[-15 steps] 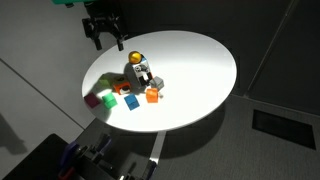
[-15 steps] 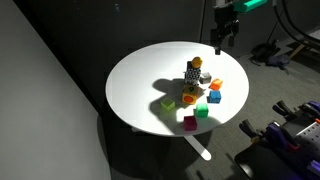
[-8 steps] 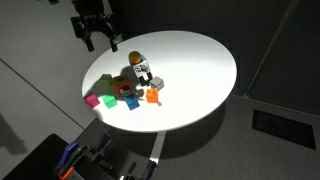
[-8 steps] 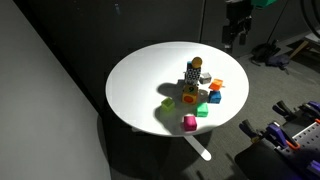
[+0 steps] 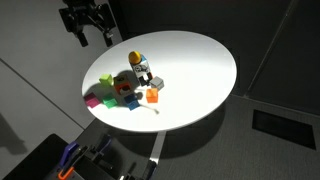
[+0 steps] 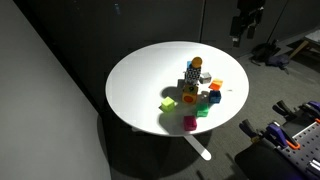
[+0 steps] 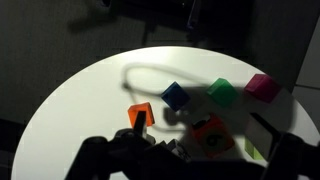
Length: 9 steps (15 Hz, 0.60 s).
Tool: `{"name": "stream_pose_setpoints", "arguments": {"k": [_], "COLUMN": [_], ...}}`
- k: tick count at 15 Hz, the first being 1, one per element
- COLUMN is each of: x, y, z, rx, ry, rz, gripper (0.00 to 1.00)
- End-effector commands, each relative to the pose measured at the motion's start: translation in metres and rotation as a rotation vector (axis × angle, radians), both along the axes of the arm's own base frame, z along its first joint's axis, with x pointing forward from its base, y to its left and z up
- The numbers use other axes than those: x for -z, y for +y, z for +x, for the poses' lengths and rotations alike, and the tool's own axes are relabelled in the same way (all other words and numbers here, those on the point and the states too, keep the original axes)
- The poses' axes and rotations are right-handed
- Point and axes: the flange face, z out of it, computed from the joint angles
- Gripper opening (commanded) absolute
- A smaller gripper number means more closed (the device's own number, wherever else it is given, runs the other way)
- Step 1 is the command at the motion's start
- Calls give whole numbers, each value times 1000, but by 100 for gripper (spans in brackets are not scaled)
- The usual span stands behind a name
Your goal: Put the apple on top of the square plush toy at the top of the stack
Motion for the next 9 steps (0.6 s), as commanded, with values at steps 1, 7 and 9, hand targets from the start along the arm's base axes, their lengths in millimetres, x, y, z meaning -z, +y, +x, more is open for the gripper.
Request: {"name": "stream_pose_setpoints", "arguments": {"k": [1, 7, 9], "x": [-12, -10, -10], "y": [-9, -8, -8], "z": [-10, -4, -4], "rx": [34, 17, 17], "ry": [-74, -93, -95], "rz": [26, 16, 16], "gripper": [100, 100, 100]}}
